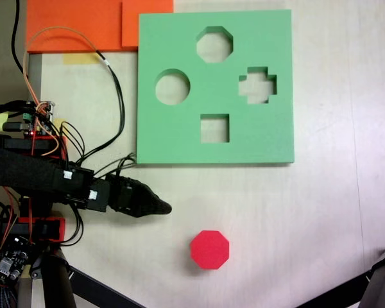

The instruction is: Put the octagonal pillar block into the corresponding hole

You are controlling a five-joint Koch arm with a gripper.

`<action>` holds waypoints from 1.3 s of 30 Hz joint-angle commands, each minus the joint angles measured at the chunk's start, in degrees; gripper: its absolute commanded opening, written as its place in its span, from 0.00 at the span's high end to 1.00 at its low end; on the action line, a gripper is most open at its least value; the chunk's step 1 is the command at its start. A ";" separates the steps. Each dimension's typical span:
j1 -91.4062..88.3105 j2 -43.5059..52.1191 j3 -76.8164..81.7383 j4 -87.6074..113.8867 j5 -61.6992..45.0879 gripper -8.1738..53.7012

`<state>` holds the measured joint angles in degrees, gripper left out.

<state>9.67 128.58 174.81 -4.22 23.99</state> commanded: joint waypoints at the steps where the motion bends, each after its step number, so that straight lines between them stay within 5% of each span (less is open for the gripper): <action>1: 0.79 4.48 -4.48 -4.48 23.91 0.35; 11: -0.88 -0.62 -56.69 50.27 58.27 0.37; 19: 6.68 -26.98 -96.50 91.14 55.55 0.46; 24: 11.43 -32.43 -98.61 91.76 50.63 0.41; 28: 11.95 -36.39 -100.55 91.58 51.42 0.07; 39: 12.48 -46.32 -100.90 84.29 50.63 0.03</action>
<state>21.97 82.09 76.90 83.32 74.18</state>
